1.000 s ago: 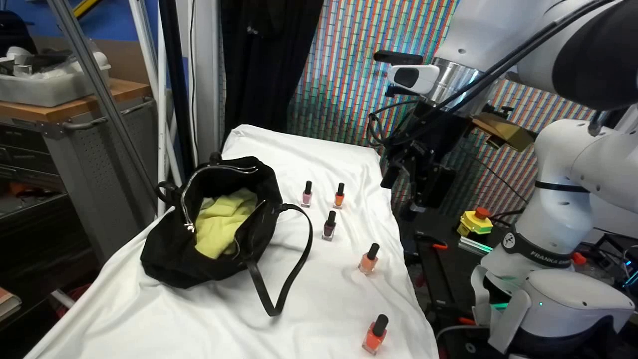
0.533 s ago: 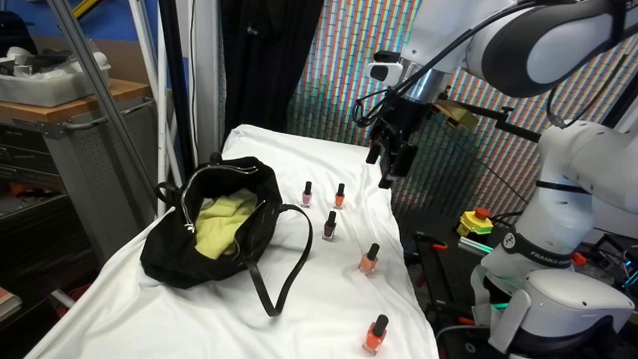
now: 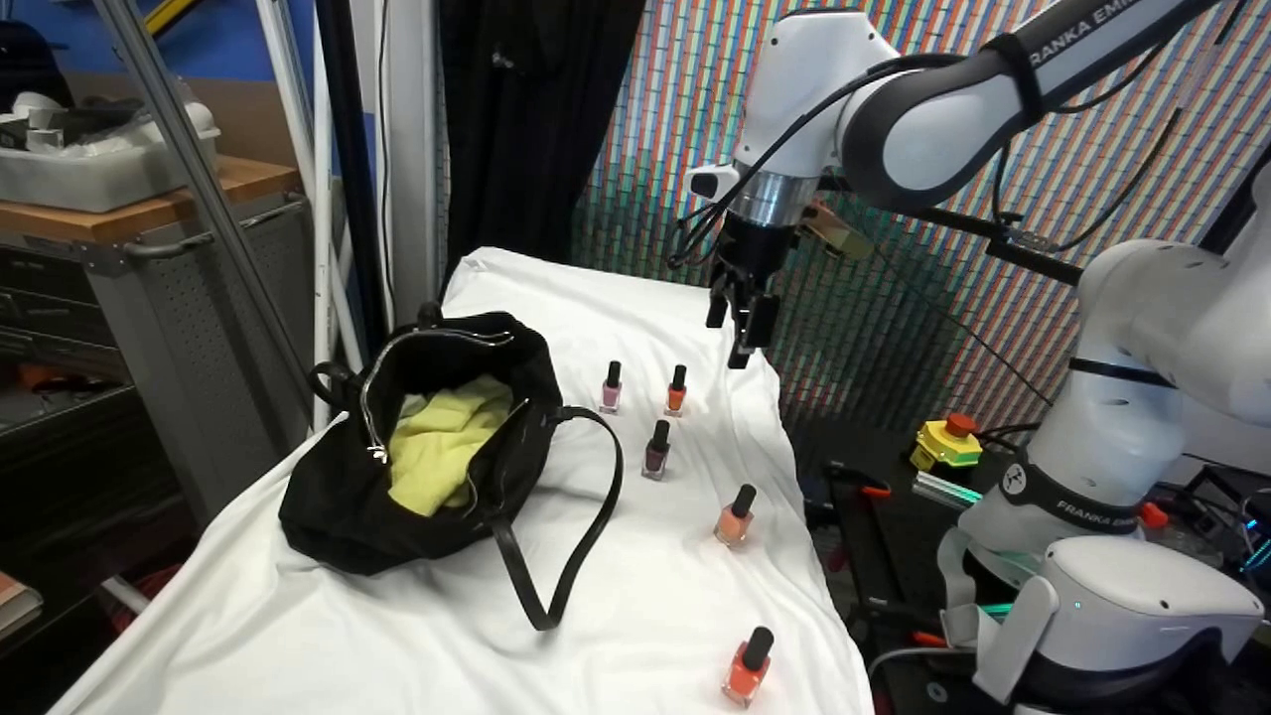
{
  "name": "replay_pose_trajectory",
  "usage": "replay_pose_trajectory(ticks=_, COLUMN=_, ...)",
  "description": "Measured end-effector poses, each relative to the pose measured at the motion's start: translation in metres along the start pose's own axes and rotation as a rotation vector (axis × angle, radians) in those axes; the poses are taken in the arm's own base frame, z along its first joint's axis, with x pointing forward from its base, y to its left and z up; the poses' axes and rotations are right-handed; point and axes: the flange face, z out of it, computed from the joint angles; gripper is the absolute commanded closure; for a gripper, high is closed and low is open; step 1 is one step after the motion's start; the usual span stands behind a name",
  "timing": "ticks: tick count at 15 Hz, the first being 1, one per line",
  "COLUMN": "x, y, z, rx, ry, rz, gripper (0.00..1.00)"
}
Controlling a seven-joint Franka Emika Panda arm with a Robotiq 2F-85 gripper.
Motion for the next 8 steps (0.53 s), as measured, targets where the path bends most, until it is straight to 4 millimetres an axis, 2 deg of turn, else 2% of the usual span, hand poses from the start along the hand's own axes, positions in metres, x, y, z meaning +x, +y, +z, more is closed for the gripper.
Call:
replay_pose_trajectory(ticks=5, x=0.019, y=0.025, z=0.047, rx=0.014, ry=-0.056, rz=-0.038, gripper=0.0)
replay_pose_trajectory(ticks=8, x=0.025, y=0.039, z=0.069, rx=0.006, ry=-0.091, rz=-0.048, gripper=0.0)
